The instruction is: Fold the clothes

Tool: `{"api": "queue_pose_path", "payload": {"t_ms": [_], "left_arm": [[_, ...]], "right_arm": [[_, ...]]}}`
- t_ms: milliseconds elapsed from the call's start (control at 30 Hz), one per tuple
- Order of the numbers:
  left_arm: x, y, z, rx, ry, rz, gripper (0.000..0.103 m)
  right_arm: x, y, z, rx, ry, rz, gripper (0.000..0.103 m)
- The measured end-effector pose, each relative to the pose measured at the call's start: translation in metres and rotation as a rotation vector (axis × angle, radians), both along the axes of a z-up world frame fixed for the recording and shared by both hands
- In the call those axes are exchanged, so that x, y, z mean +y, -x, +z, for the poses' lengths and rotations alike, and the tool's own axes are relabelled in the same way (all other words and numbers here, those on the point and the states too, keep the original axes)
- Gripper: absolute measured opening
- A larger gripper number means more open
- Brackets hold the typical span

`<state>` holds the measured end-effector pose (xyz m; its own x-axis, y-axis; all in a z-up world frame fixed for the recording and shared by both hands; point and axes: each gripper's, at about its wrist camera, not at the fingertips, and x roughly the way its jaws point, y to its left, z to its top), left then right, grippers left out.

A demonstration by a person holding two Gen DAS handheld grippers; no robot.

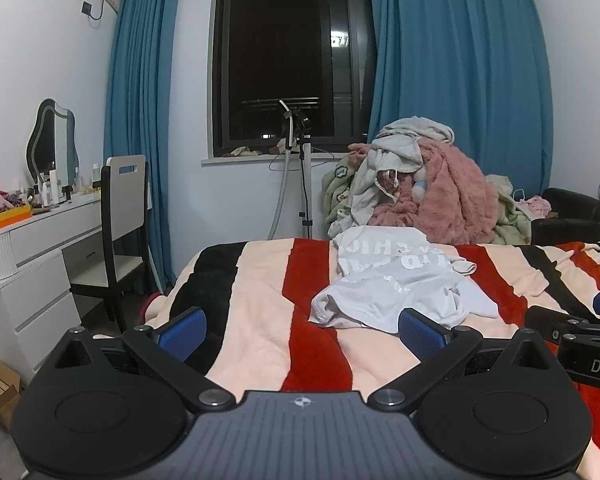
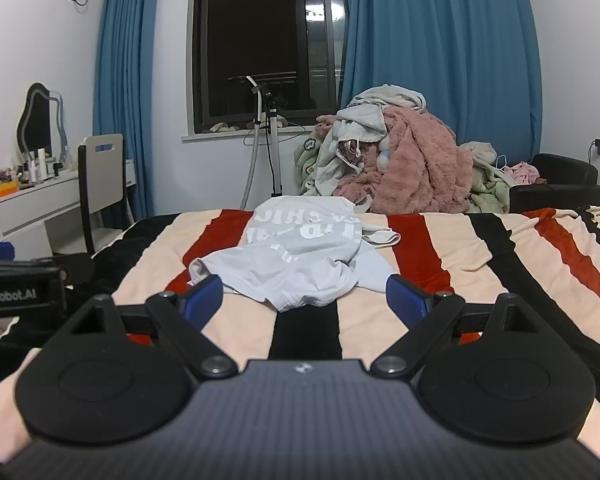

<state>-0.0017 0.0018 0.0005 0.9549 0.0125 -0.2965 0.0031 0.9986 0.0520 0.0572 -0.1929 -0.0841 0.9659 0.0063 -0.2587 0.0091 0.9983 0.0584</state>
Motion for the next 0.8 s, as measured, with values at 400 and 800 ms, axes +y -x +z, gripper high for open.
{"api": "queue_pose_path", "payload": {"t_ms": [400,800], "left_arm": [[0.007,-0.003,0.005,0.003,0.02,-0.014,0.103],[0.041,-0.019,0.01,0.01,0.102,0.011,0.103]], "right_arm": [[0.002,0.003,0.005,-0.057,-0.022,-0.001,0.09],[0.027,-0.169,-0.058,0.161,0.048,0.071,0.089]]}}
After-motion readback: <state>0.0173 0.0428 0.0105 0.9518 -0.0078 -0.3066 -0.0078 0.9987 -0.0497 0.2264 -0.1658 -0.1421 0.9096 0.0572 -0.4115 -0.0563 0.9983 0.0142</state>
